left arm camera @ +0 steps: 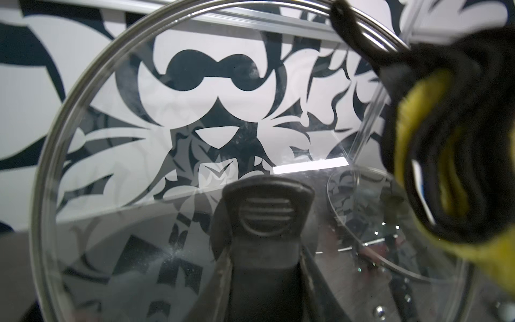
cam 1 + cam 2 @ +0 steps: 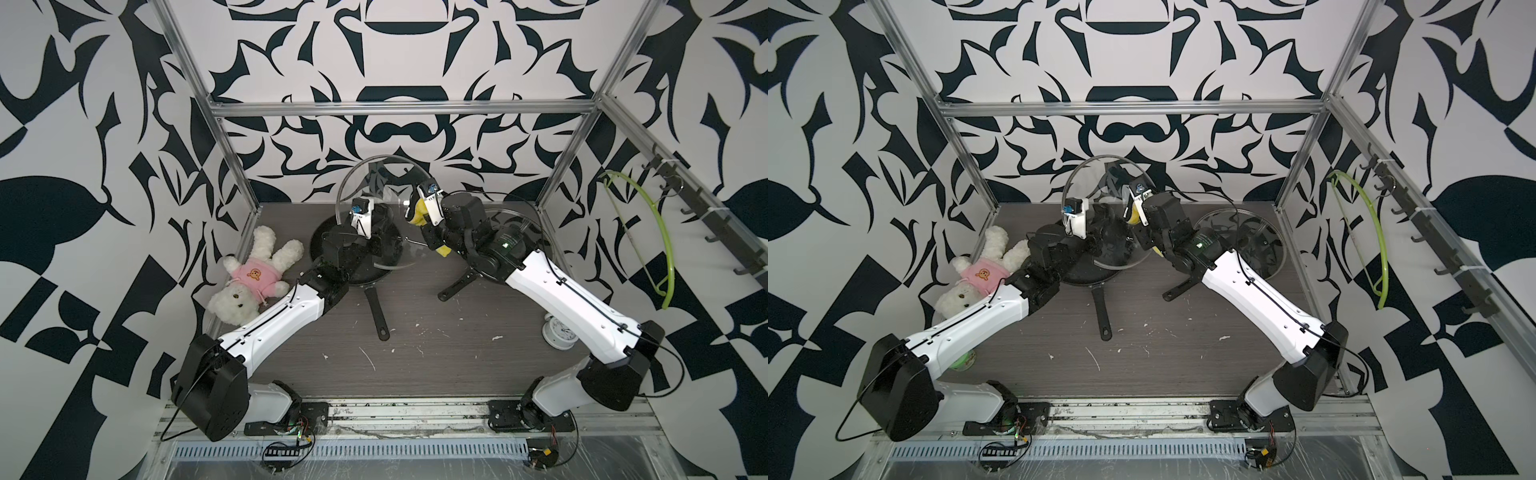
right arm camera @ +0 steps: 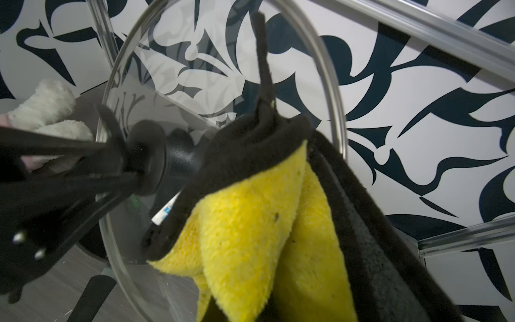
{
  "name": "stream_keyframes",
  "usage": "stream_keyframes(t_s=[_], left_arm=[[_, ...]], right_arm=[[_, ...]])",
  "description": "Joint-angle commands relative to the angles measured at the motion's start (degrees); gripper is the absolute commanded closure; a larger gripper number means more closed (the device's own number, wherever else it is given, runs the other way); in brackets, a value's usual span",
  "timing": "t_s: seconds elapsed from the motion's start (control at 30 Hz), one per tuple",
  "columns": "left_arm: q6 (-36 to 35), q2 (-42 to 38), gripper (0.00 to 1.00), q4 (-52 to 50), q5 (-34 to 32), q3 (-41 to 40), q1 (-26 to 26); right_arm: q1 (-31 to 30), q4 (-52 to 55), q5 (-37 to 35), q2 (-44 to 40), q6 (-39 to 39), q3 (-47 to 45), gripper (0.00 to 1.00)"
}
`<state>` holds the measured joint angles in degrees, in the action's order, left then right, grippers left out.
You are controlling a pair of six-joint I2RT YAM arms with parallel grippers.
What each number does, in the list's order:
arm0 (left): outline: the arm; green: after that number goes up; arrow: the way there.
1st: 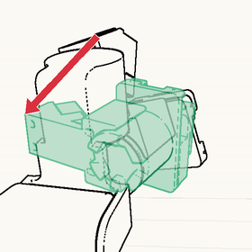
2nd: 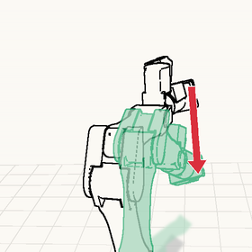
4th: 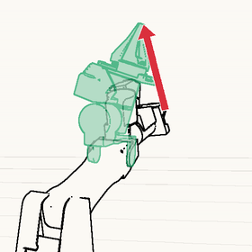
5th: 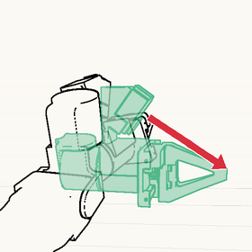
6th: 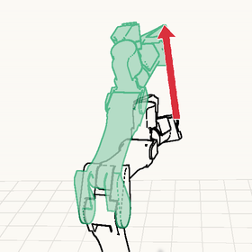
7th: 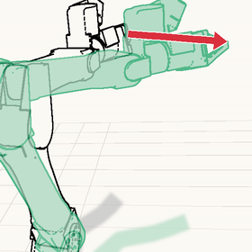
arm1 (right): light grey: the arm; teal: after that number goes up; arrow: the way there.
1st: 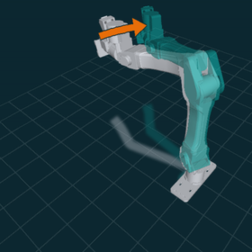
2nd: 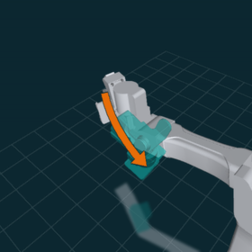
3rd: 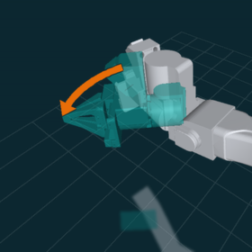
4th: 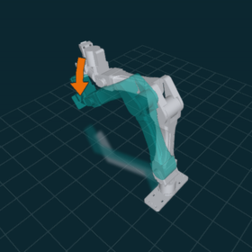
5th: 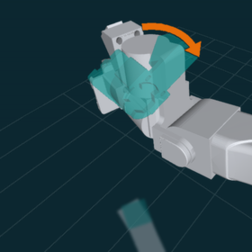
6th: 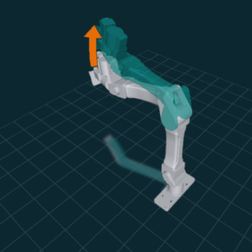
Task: Wipe the pot lid with a cloth
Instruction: Wipe the pot lid.
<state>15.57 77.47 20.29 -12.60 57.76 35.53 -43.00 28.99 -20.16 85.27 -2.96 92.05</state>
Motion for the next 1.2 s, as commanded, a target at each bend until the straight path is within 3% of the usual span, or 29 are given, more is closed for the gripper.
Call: stream_keyframes(t_s=[0.0, 0.1, 0.2, 0.33, 0.5, 0.8, 1.0, 1.17], left_arm=[[23.1, -1.2, 1.0, 10.8, -3.2, 7.0, 0.0], [31.7, 0.3, 1.0, 10.5, -2.6, 8.4, 0.2], [35.1, 1.5, 1.0, 10.0, -1.7, 9.9, 0.6], [36.5, 1.9, 1.0, 9.7, -1.9, 10.8, 0.8], [32.5, 1.6, 1.0, 8.7, -3.5, 10.9, 0.8], [9.2, 1.4, 1.0, 12.9, -2.6, 8.9, 0.8], [-14.3, -0.5, 1.0, 19.0, 7.7, 5.3, 0.8], [-33.8, -2.7, 1.0, 16.2, 17.3, 3.8, 0.9]], right_arm=[[-2.0, -2.0, 0.0, -1.2, 1.5, -1.8, 1.0], [-3.9, -2.2, 0.9, 0.0, 1.8, -2.7, 1.0], [-5.4, -2.6, 3.3, 2.3, 2.6, -2.8, 1.0], [-6.6, -3.8, 4.0, 4.0, 3.8, -2.9, 1.0], [-6.5, -6.0, 0.3, 2.2, 4.0, -3.4, 1.0], [-4.6, -6.5, -6.1, -3.0, 0.5, -2.2, 1.0], [0.0, -5.9, -4.7, -2.8, -1.2, 1.8, 1.0], [2.4, -3.5, -2.3, 0.4, -3.4, 8.9, 1.0]])
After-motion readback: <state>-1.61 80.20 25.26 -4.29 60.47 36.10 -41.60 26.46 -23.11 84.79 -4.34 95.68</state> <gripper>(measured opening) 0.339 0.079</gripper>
